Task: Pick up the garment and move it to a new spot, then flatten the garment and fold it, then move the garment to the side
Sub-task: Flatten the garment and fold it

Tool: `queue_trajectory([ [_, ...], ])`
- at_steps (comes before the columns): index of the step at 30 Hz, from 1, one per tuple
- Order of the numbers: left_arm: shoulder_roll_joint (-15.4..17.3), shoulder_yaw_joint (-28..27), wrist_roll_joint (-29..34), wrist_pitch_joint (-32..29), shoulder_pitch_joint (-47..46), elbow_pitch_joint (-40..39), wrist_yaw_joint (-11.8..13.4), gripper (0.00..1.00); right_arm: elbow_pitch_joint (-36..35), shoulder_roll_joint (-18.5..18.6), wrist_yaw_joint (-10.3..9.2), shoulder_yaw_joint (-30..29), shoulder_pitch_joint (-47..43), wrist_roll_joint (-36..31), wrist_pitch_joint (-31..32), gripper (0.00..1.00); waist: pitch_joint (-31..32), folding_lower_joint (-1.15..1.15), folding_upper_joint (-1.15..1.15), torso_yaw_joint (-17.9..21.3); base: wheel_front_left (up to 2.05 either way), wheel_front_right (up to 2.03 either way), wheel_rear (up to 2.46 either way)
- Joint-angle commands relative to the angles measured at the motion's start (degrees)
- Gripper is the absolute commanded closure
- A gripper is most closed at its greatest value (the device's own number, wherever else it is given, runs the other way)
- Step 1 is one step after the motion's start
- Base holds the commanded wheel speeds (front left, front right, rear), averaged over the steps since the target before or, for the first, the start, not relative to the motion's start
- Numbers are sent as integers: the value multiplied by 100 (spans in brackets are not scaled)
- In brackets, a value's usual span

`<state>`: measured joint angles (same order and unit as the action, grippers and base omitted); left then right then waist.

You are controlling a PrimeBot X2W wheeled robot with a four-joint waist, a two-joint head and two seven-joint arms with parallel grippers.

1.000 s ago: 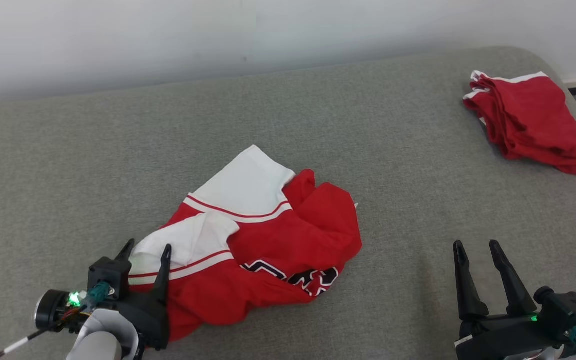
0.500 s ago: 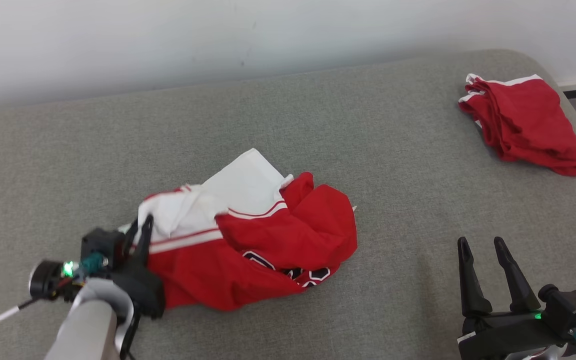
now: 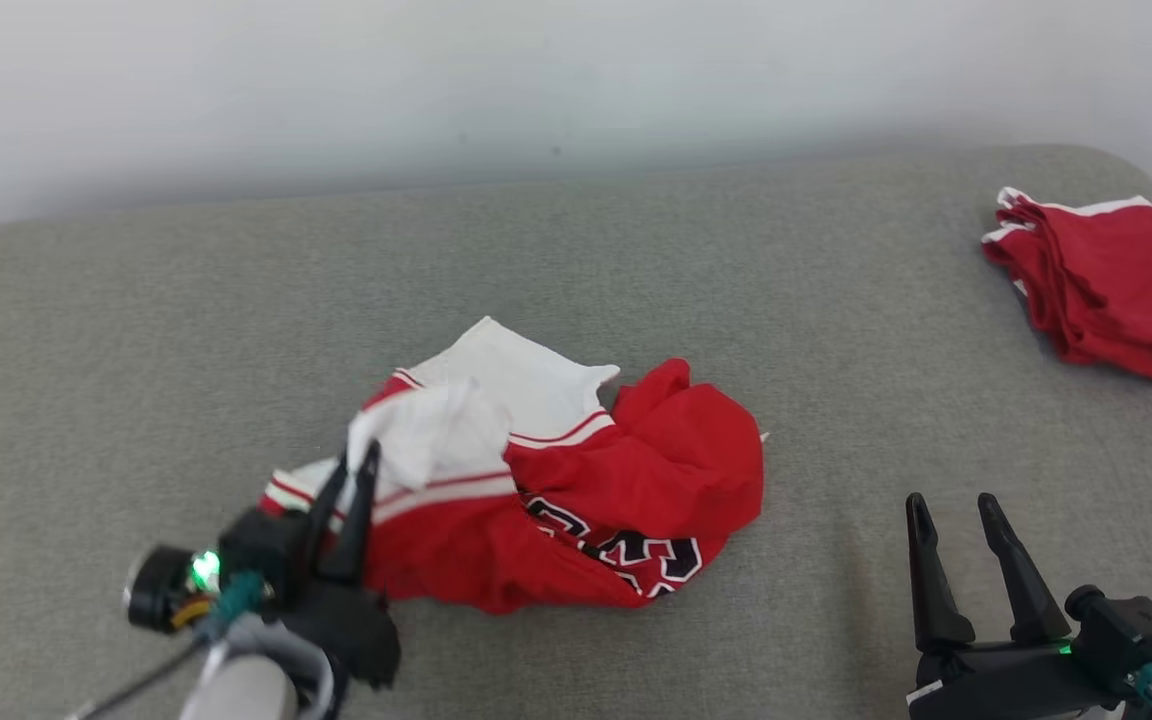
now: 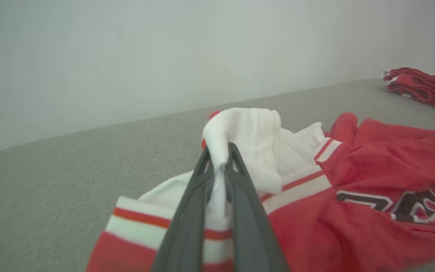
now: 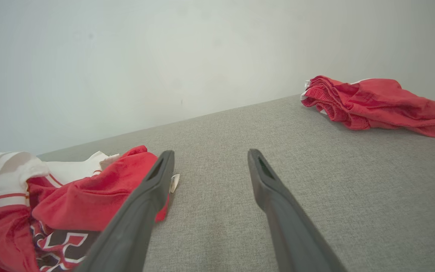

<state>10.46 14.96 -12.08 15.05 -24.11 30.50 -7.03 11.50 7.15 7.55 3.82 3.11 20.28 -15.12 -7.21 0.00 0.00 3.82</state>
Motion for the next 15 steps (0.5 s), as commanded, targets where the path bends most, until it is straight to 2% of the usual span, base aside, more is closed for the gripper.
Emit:
queue_trajectory([
  [1,-91,28,81,15,361,-261,24,100,-15,4,-14,-9,-99,-18,-2,0,83,0,0,-173,0,0,0],
  [5,-303,-39,134,16,1252,-1033,101,100,10,38,-14,15,-142,-20,-2,0,176,0,0,-388,0,0,0],
  [8,-405,-71,172,16,1714,-1214,87,100,42,52,-14,46,-182,-16,-2,0,232,0,0,-479,0,0,0],
  [9,-435,-71,179,16,1832,-1218,81,96,59,58,-14,58,-188,-14,-2,0,254,0,0,-503,0,0,0],
  [10,-435,-71,179,16,1832,-1218,81,96,59,58,-14,58,-188,-14,-2,0,254,0,0,-503,0,0,0],
  [11,-458,-89,196,16,1904,-1234,79,63,73,63,-14,66,-193,-11,-2,0,271,0,0,-522,0,0,0],
  [12,-480,-113,203,17,1971,-1228,79,3,88,64,-14,66,-197,-8,-2,0,293,0,0,-541,0,0,0],
  [13,-505,-146,200,17,2037,-1226,84,0,100,62,-14,72,-198,-7,-2,0,309,0,0,-553,0,0,0],
  [15,-551,-206,211,17,2109,-1277,87,0,118,68,-14,73,-207,-5,-2,0,351,0,0,-581,0,0,0],
])
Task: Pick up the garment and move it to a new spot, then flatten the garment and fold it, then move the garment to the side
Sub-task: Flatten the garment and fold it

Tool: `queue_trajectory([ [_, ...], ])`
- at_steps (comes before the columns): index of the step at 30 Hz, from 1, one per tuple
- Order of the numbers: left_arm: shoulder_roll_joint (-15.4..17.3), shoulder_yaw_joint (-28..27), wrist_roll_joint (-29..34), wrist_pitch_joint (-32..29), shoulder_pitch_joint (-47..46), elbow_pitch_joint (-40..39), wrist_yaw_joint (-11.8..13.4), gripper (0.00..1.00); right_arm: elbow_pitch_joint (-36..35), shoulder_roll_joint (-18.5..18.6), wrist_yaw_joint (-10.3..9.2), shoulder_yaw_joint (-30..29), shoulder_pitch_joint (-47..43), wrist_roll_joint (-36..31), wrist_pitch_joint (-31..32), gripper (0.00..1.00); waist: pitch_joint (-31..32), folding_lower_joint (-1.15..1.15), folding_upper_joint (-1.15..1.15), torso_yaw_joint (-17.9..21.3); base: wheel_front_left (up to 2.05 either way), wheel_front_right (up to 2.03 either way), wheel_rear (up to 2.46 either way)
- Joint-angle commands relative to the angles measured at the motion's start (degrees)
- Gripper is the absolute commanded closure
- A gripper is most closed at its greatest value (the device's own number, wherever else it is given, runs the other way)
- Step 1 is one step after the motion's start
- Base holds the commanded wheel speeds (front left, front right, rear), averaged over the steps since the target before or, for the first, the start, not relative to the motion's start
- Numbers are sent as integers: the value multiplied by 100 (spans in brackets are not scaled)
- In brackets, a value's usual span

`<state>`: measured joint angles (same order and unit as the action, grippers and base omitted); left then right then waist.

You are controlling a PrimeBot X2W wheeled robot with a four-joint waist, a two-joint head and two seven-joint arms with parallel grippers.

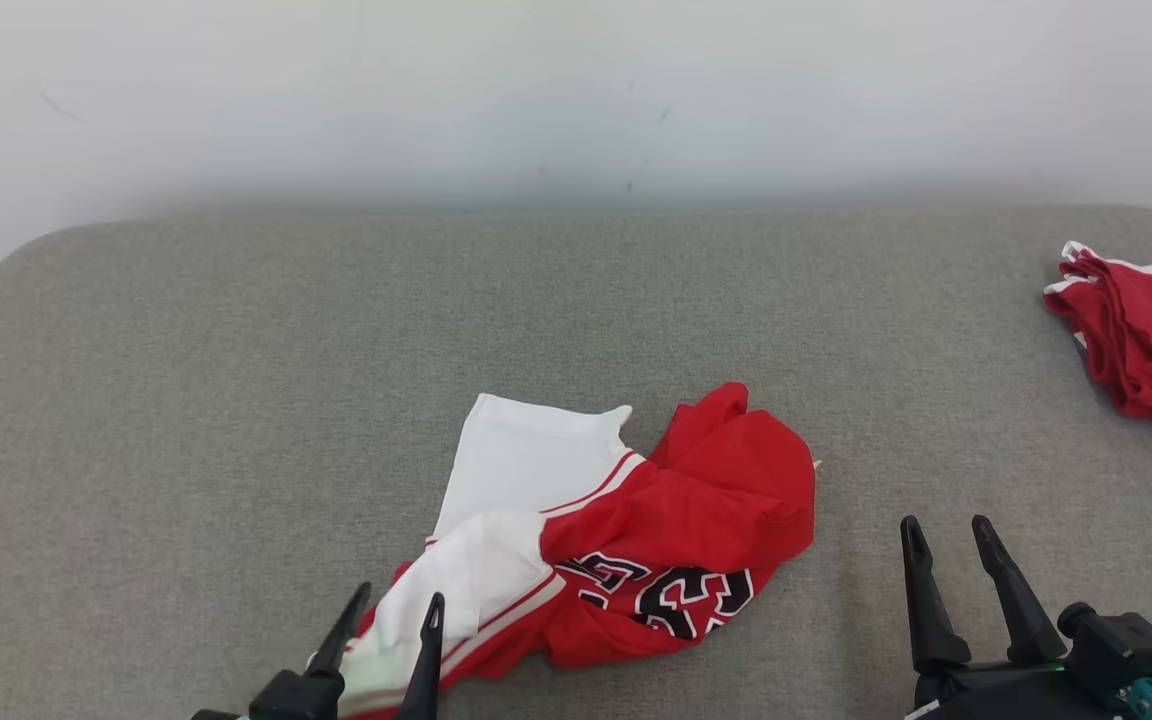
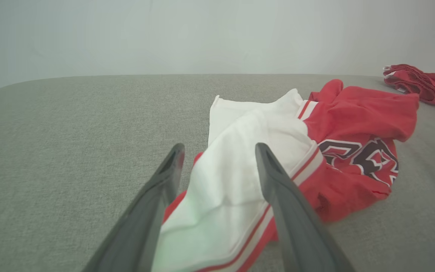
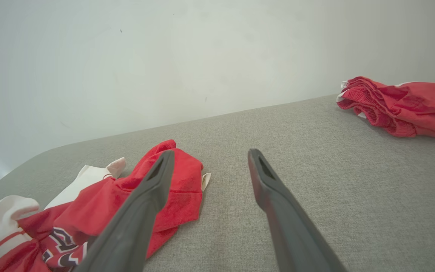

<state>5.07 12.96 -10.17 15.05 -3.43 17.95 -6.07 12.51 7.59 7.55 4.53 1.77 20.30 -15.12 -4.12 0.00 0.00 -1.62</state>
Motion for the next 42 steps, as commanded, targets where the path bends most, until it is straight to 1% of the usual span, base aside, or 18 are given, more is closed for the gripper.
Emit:
queue_trajectory([
  [1,-31,-39,29,17,81,-62,-4,0,20,30,-14,6,-80,-2,-2,0,61,0,0,-46,0,0,0],
  [12,-152,-793,83,17,336,-958,145,0,31,12,-14,-19,-194,32,-2,0,224,0,0,-16,0,0,0],
  [18,-170,-1191,148,17,489,-1214,141,0,7,-47,-14,-93,-213,-17,-2,0,231,0,0,52,0,0,0],
  [22,-130,-1260,298,17,342,-1302,109,0,-13,-56,-14,-98,-149,-38,-2,0,155,0,0,124,0,0,0],
  [25,45,-1253,309,17,-66,-1251,46,0,-15,-44,-14,-116,-63,-44,-2,0,45,0,0,210,0,0,0],
  [28,288,-1198,220,1,-632,-1075,-47,0,8,-44,-14,-90,28,-9,-2,0,-122,0,0,352,0,0,0],
  [30,469,-1129,111,-154,-1113,-922,-96,0,20,-57,-14,-81,104,14,-2,0,-243,0,0,471,0,0,0],
  [35,940,-799,-263,-661,-2205,-587,-146,0,40,-123,-14,-75,311,83,-2,0,-608,0,0,831,0,0,0],
  [37,1186,-528,-416,-864,-2555,-445,-134,0,62,-165,-14,-56,375,93,-2,0,-730,0,0,978,0,0,0],
  [38,1279,-429,-535,-918,-2715,-409,-133,0,69,-180,-14,-56,414,107,-3,0,-789,0,0,1043,0,0,0],
  [39,1279,-429,-535,-918,-2715,-409,-133,0,69,-180,-14,-56,414,107,-3,0,-789,0,0,1043,0,0,0],
  [42,1584,-87,-849,-1161,-3039,-187,-135,0,106,-238,-14,-62,457,125,-2,0,-926,0,0,1218,0,0,0],
])
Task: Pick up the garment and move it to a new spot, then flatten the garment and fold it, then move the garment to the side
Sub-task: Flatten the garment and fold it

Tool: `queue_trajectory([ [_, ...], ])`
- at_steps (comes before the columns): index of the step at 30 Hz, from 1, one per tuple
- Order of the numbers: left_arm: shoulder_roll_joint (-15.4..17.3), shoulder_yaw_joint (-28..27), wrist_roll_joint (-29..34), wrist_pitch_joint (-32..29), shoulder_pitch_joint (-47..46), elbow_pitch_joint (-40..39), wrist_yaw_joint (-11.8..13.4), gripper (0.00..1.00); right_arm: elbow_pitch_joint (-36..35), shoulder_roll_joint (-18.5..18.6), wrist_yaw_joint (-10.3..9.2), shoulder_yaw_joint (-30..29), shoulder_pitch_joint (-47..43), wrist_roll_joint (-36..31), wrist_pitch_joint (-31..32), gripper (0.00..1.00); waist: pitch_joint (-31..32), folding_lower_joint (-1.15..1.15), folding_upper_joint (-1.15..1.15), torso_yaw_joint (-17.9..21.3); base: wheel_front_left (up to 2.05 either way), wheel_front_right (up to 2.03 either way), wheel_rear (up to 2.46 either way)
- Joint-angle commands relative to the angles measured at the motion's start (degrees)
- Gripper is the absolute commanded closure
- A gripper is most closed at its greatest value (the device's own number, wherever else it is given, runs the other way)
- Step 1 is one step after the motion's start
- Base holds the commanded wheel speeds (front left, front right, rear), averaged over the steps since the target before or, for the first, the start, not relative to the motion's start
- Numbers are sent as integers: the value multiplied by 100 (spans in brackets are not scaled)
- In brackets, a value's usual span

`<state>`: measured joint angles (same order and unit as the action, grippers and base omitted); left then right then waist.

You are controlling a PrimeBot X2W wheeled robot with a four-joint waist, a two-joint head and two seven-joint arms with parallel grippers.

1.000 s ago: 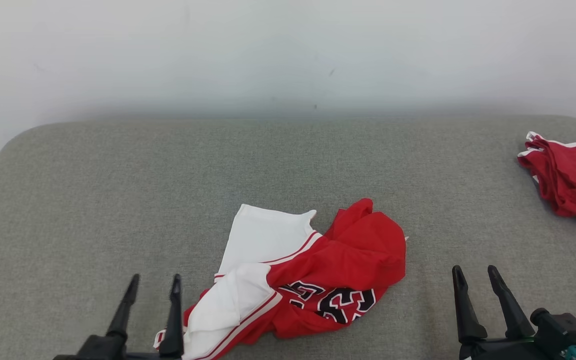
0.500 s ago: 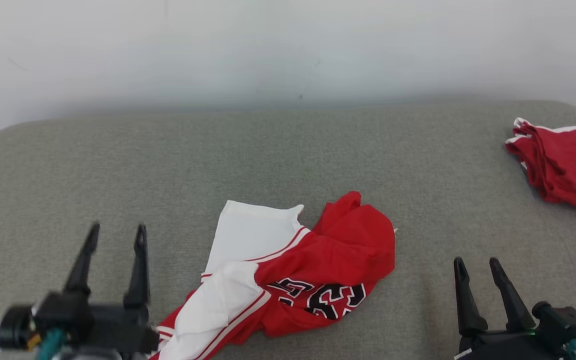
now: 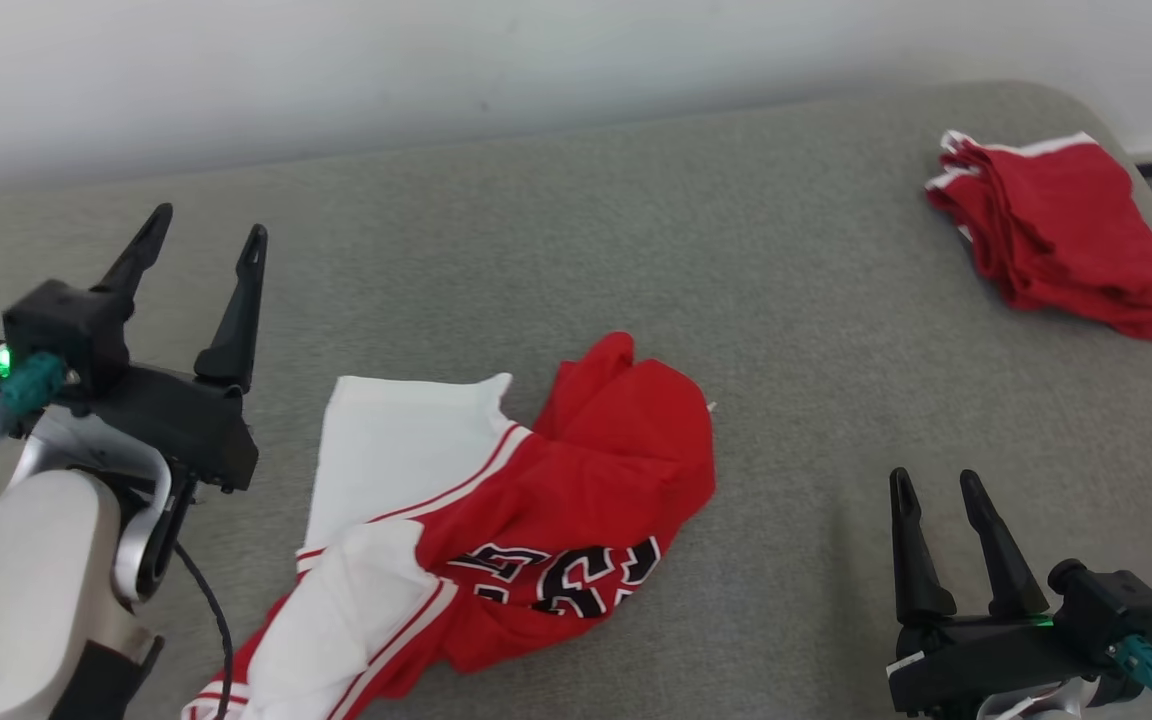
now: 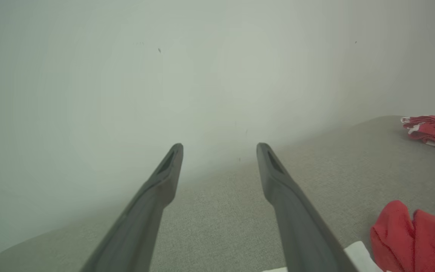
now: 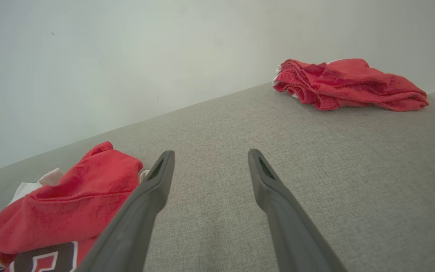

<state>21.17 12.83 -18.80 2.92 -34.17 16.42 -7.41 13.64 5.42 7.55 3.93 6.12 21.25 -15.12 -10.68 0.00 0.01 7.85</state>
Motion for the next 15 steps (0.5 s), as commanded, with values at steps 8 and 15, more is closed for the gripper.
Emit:
queue_trajectory([
  [8,400,676,-772,-606,-290,707,-3,0,85,-61,-14,27,216,68,-2,0,-465,0,-1,527,0,0,0],
  [15,593,1213,-1394,-1109,-289,1213,-4,0,119,-68,-14,45,318,60,-2,0,-521,0,-1,600,0,0,0],
])
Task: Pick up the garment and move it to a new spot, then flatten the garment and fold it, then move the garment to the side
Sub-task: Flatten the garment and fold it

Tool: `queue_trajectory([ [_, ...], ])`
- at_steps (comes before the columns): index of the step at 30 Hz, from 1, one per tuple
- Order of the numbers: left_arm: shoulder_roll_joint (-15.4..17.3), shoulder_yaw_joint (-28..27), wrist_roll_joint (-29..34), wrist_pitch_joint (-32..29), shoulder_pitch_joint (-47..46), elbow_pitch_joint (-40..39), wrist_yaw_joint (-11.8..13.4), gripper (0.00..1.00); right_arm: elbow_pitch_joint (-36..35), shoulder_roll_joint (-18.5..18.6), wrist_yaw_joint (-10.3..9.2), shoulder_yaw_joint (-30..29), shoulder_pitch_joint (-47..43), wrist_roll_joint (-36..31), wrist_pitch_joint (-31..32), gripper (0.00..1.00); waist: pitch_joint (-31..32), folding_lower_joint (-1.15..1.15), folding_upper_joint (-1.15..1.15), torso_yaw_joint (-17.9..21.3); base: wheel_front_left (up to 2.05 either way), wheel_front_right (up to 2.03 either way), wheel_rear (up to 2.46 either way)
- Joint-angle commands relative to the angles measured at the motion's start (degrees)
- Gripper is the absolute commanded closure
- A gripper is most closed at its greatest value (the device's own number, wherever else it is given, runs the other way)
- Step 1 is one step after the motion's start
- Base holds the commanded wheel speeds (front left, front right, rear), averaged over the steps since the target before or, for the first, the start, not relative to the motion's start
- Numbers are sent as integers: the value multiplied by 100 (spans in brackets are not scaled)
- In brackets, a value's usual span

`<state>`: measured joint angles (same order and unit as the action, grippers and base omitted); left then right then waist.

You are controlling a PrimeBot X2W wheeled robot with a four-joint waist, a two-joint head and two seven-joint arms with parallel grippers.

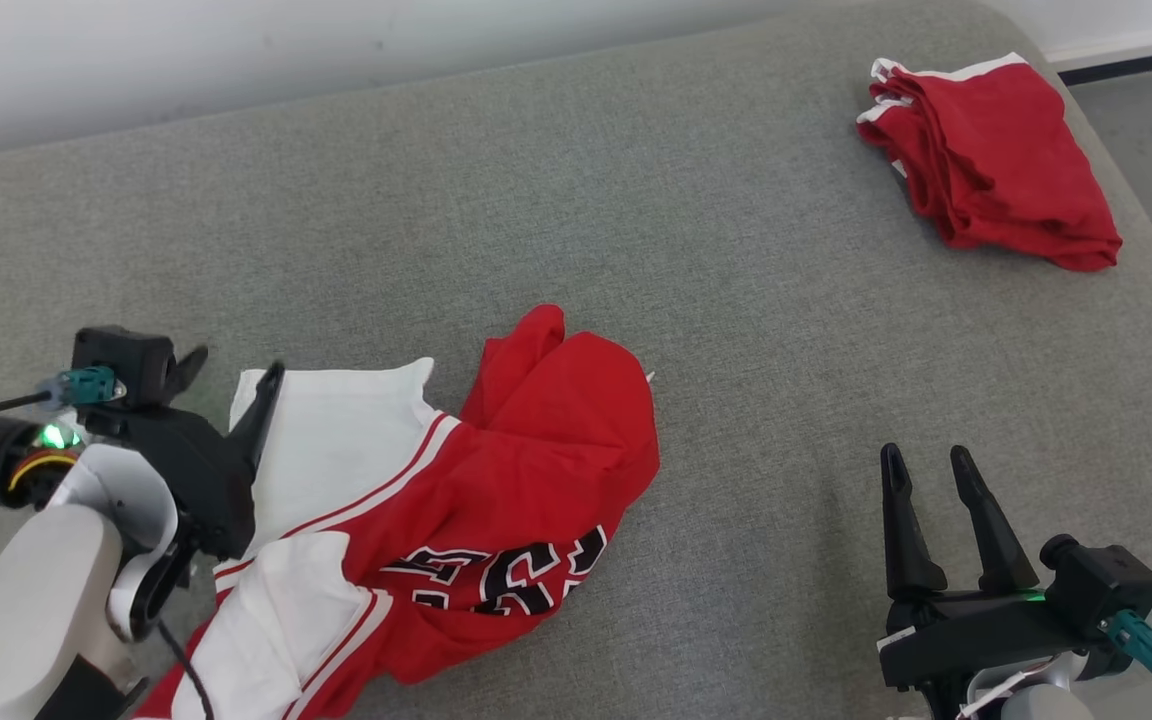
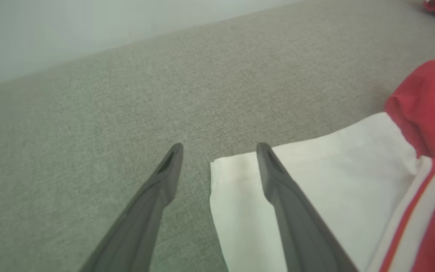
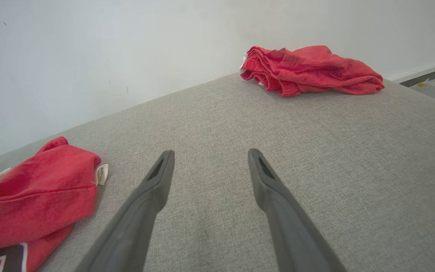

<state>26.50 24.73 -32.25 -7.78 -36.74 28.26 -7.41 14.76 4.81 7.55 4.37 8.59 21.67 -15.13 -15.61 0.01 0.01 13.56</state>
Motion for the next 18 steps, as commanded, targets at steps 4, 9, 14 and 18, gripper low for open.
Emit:
queue_trajectory([
  [4,141,217,-339,-381,-26,242,-4,0,26,2,-14,16,68,23,-1,0,-44,-1,-1,48,0,0,0],
  [9,167,356,-556,-532,-82,440,-4,0,48,38,-14,41,107,38,-1,0,-51,-1,-1,80,0,0,0],
  [14,116,460,-763,-480,-132,563,-4,0,44,50,-14,71,163,35,-1,0,-84,-1,-1,124,0,0,0],
  [18,74,545,-906,-481,-242,670,-5,100,31,61,-14,88,190,49,-1,0,-140,-1,-1,161,0,0,0],
])
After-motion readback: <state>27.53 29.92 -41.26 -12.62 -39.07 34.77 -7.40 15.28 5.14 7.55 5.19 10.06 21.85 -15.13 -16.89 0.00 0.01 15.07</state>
